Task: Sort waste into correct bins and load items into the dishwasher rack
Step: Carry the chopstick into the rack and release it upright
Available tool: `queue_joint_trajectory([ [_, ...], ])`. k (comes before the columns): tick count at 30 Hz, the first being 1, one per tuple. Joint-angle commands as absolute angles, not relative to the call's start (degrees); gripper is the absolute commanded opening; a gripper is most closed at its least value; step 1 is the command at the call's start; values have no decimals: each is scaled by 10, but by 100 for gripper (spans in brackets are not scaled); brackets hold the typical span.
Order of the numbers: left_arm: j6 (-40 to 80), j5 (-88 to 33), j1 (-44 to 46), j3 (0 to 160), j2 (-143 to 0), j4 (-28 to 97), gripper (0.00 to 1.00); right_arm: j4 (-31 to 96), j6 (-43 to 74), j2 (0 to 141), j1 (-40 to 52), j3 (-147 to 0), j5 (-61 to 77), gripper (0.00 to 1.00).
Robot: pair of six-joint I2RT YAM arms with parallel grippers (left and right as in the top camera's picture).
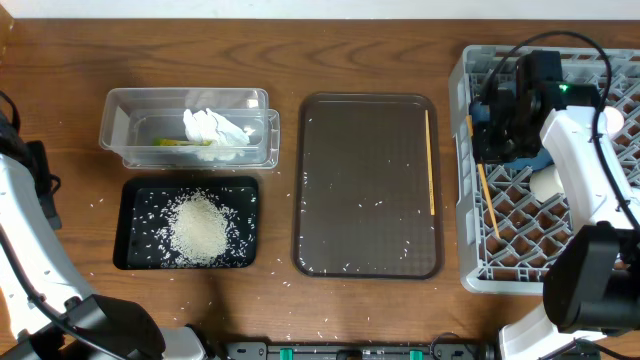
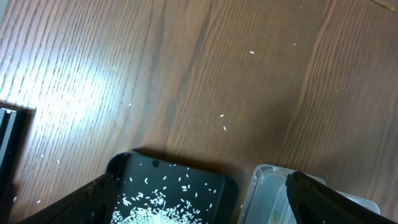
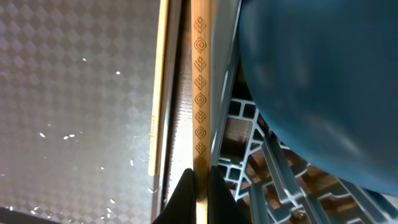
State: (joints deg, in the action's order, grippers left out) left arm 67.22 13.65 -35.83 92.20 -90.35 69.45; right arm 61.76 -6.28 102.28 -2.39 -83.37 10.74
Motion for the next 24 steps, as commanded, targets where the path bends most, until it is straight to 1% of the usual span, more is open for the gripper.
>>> queue_joint_trajectory([
  [1, 667, 140, -359, 921, -905, 698, 89, 611, -58, 1027, -41, -824, 105, 1],
  [11, 667, 140, -359, 921, -905, 698, 89, 600, -52, 1027, -82, -824, 118, 1],
  [14, 667, 140, -359, 921, -905, 698, 89, 601, -64, 1027, -82, -822, 146, 1],
  [18, 667, 140, -359, 921, -905, 698, 89, 590, -65, 1027, -79, -807, 149, 1],
  [20, 667, 140, -359, 921, -905, 698, 89, 584, -65, 1027, -78, -797, 149, 3],
  [21, 667, 140, -359, 921, -905, 698, 89, 582, -64, 1027, -79, -794, 149, 5],
  [22, 667, 140, -359, 921, -905, 698, 89, 580, -63, 1027, -78, -791, 149, 9],
  [24, 667, 140, -359, 921, -905, 698, 89, 581, -59, 1027, -79, -790, 149, 27],
])
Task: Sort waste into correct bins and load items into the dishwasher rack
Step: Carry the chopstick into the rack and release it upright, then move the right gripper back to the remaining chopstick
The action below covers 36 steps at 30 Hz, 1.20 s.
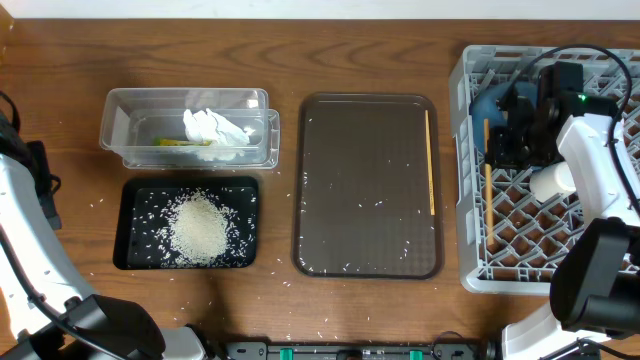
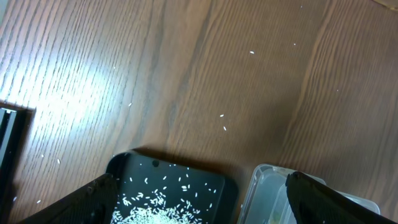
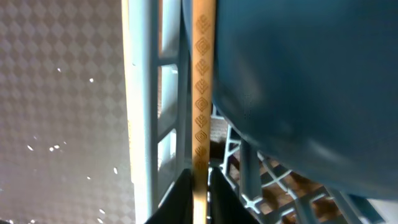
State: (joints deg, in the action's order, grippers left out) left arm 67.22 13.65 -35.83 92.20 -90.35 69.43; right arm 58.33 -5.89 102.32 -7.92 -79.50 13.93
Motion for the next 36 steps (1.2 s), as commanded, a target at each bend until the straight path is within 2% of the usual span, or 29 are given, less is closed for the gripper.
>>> queue_joint_trajectory([
  [1, 667, 140, -359, 921, -905, 698, 89, 580, -57, 1027, -79, -790, 149, 36],
  [3, 667, 140, -359, 921, -905, 698, 89, 579, -45, 1027, -79, -791, 149, 49],
  [4, 667, 140, -359, 921, -905, 698, 89, 579, -41, 1027, -79, -791, 149, 58],
  [16, 667, 140, -359, 921, -905, 698, 89, 644, -13, 964, -78, -873, 165, 64],
  [21, 667, 140, -359, 921, -905, 698, 89, 640, -13, 901, -77, -893, 245, 80],
  [23, 667, 140, -359, 921, -905, 698, 89, 638, -14, 876, -71, -893, 280, 92],
  [25, 667, 140, -359, 921, -905, 698, 89, 635, -14, 860, -62, -893, 310, 99],
  [29, 667, 140, -359, 921, -905, 698, 89, 635, -36, 845, -20, -893, 362, 99],
  [36, 667, 140, -359, 921, -905, 698, 89, 611, -35, 849, 70, -891, 361, 99],
])
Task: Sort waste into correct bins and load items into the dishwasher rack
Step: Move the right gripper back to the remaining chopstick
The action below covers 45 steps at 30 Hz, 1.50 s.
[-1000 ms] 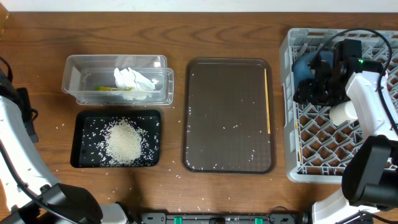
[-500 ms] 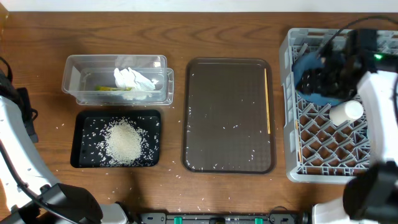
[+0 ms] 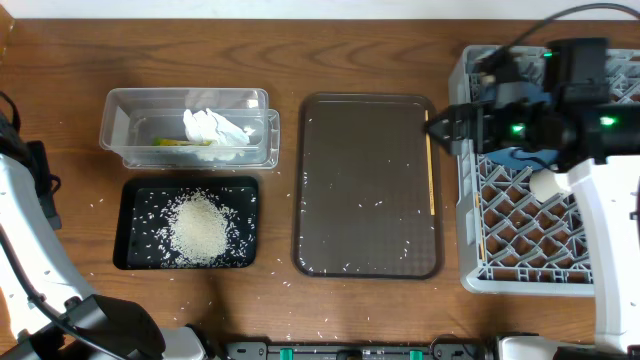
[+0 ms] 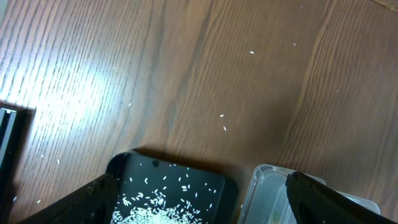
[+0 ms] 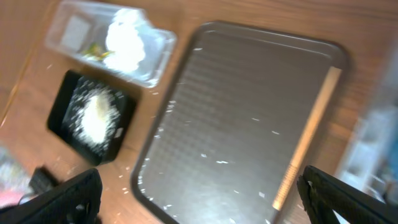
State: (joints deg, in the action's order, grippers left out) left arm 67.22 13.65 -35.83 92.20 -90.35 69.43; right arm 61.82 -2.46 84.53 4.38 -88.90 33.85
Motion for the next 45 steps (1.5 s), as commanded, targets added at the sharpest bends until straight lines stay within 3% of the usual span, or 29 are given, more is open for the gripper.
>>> queue_joint_trajectory([
  [1, 667, 140, -359, 921, -905, 698, 89, 606, -33, 849, 79, -891, 361, 99],
  [8, 667, 140, -359, 921, -905, 698, 89, 570, -4, 854, 105, -891, 331, 99],
  [12, 667, 140, -359, 921, -905, 698, 89, 576, 77, 884, 143, -891, 152, 99],
  [17, 667, 140, -359, 921, -905, 698, 89, 576, 134, 955, 196, -891, 44, 99],
  [19, 667, 140, -359, 921, -905, 698, 89, 575, 161, 986, 206, -891, 10, 97],
  [28, 667, 140, -359, 921, -905, 698, 89, 555, 242, 1124, 208, -891, -91, 72],
  [33, 667, 140, -359, 921, -905, 698, 89, 535, 242, 1167, 203, -891, -90, 64],
  [45, 667, 140, -359, 921, -905, 698, 89, 517, 237, 1213, 187, -891, -126, 65],
])
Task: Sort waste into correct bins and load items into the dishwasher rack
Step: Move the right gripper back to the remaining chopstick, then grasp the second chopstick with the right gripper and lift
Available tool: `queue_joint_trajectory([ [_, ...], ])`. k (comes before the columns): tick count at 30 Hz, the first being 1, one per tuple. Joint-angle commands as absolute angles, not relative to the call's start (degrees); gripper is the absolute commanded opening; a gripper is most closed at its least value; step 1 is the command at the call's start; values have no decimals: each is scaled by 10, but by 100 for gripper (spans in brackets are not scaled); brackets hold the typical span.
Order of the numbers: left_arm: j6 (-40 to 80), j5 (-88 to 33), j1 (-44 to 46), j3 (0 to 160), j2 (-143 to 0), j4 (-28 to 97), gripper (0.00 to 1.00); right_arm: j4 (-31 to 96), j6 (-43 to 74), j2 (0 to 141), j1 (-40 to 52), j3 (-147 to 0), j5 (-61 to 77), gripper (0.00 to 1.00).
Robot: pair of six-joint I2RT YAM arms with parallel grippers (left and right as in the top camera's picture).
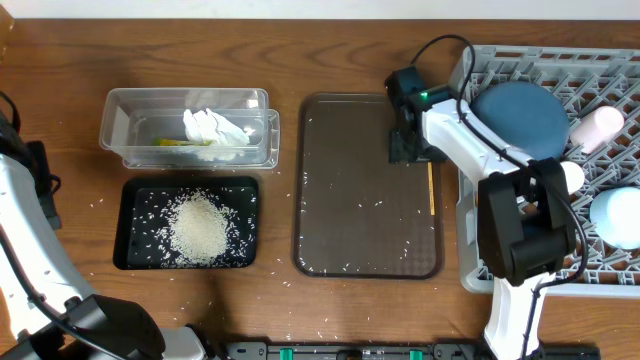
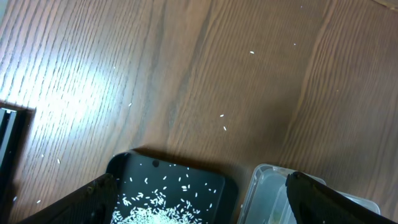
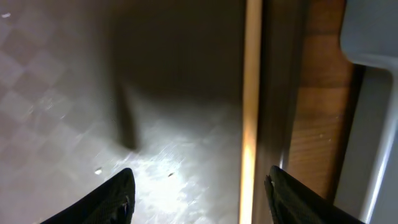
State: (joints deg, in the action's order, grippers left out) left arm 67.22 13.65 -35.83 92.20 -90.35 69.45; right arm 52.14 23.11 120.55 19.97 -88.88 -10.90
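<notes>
A light wooden chopstick [image 1: 431, 190] lies along the right edge of the brown serving tray [image 1: 360, 180]. In the right wrist view the chopstick [image 3: 252, 106] runs upright between my open fingers, close to the right one. My right gripper [image 1: 405, 145] hangs low over the tray's upper right corner, open [image 3: 202, 202] and holding nothing. The grey dishwasher rack [image 1: 470, 215] stands to the right. My left gripper [image 2: 199, 202] is open and empty, high over the table's left side.
The rack holds a blue bowl [image 1: 520, 120], a pink cup [image 1: 600, 125] and white cups. A clear bin [image 1: 120, 130] with white tissue and a black tray [image 1: 135, 200] of rice sit at the left. Rice grains are scattered on the serving tray and table.
My right gripper was high above the rack's left edge, open. It is now low over the tray's upper right corner, with the tray's chopstick between its fingers. The left arm is unmoved.
My right gripper was shut on a patterned chopstick at the rack's left edge, then held it inside the rack beside the blue bowl. Later it was open, empty and raised. Now it is down over the second chopstick on the tray.
</notes>
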Motion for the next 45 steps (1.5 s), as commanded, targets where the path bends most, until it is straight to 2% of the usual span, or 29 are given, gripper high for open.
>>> queue_joint_trajectory([
  [1, 667, 140, -359, 921, -905, 698, 89, 513, 229, 1213, 185, -891, -123, 65],
  [9, 667, 140, -359, 921, -905, 698, 89, 496, 205, 1217, 168, -891, -57, 63],
  [34, 667, 140, -359, 921, -905, 698, 89, 454, 197, 1220, 165, -840, -55, 61],
  [38, 667, 140, -359, 921, -905, 698, 89, 452, 197, 1220, 166, -839, -40, 47],
  [41, 667, 140, -359, 921, -905, 698, 89, 446, 197, 1220, 166, -839, -13, 30],
  [45, 667, 140, -359, 921, -905, 698, 89, 443, 197, 1220, 166, -840, 14, 19],
])
